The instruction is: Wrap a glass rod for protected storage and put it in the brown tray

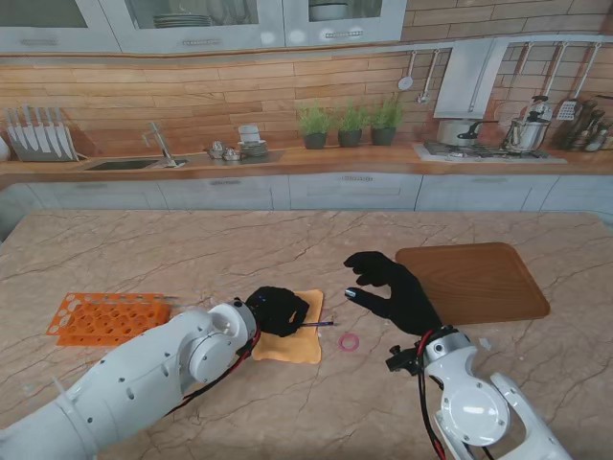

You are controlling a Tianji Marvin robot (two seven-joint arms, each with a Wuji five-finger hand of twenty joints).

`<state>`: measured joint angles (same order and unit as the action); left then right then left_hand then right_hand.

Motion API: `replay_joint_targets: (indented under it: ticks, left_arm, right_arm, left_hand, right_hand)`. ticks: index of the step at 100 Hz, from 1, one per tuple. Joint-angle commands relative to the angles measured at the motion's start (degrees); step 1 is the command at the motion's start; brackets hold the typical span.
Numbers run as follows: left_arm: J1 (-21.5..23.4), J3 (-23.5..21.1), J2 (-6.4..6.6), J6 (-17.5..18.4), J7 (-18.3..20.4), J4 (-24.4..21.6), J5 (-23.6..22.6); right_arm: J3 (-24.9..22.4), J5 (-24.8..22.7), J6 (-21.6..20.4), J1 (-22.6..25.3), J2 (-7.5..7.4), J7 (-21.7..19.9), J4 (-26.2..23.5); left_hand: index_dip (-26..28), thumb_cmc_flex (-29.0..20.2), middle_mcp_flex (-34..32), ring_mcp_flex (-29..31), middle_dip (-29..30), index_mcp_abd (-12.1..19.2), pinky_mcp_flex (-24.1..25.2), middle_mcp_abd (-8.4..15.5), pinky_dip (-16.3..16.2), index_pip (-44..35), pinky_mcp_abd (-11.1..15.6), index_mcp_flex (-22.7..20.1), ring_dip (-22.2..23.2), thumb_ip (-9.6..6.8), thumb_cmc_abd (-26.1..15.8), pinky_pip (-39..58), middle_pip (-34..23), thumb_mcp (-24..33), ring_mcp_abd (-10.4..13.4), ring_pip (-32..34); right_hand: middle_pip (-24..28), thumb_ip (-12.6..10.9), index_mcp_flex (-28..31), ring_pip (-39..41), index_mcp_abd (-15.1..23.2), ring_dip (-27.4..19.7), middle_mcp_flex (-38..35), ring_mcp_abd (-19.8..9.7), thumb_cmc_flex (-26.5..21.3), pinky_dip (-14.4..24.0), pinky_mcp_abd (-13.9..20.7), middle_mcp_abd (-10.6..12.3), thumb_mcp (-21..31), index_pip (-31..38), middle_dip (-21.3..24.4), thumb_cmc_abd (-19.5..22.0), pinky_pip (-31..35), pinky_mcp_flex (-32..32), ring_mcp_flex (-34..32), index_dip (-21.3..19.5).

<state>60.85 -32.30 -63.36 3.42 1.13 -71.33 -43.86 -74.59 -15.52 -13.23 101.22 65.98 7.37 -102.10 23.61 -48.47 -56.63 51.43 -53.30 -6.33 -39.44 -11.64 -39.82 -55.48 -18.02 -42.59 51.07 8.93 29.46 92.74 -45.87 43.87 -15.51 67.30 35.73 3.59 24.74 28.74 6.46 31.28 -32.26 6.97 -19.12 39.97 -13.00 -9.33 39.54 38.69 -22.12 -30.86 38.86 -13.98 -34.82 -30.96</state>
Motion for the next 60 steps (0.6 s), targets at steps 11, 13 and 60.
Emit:
replay_joint_targets:
  ticks: [11, 13, 60]
  left_arm:
    - [-0.25, 0.39, -0.10, -0.10, 0.48, 0.16, -1.11]
    - [-0.21, 0.30, -0.04, -0.07, 0.62, 0.03, -1.20]
    - [-1.40, -0.02, 0.92, 1.16, 1.16, 0.01, -4.84]
  right_arm:
    - [0.20, 0.21, 0.12, 0.25, 0.34, 0.06, -0.37]
    - [0.20, 0.22, 0.14, 0.25, 0.34, 0.07, -0.37]
    - [0.18, 0.37, 0.32, 0.16, 0.37, 0.06, -0.21]
  left_hand:
    - [0.66, 0.29, -0.84, 1.76, -1.17, 2.41, -0.86, 0.46, 0.38, -3.66, 0.73, -0.52, 0.49, 0.44, 2.13, 4.89, -2.28, 0.62, 1.54, 1.83]
    - [0.65, 0.20, -0.74, 1.75, -1.19, 2.30, -0.86, 0.44, 0.39, -3.68, 0.73, -0.50, 0.49, 0.42, 2.02, 4.90, -2.28, 0.65, 1.55, 1.83]
    - [0.83, -0.11, -0.41, 1.32, -1.55, 2.81, -0.33, 0.62, 0.68, -3.83, 1.10, -0.09, 0.53, 0.34, 1.60, 4.63, -2.28, -0.03, 1.71, 1.65]
  right_hand:
    - [-0.25, -1.48, 0.42, 0.42, 1.39, 0.61, -0.86, -0.55, 3.56, 1.17, -0.21, 0.28, 1.31, -0.67, -0.48, 1.73, 1.37, 0.40, -0.10, -0.40]
    - [-0.26, -1.47, 0.43, 0.43, 1.44, 0.62, -0.85, -0.65, 3.64, 1.18, -0.21, 0.30, 1.30, -0.68, -0.48, 1.76, 1.36, 0.42, -0.12, -0.40]
    - [-0.30, -1.44, 0.52, 0.41, 1.42, 0.67, -0.91, -0.55, 3.75, 1.32, -0.28, 0.22, 1.47, -0.77, -0.53, 1.81, 1.27, 0.37, -0.12, -0.48]
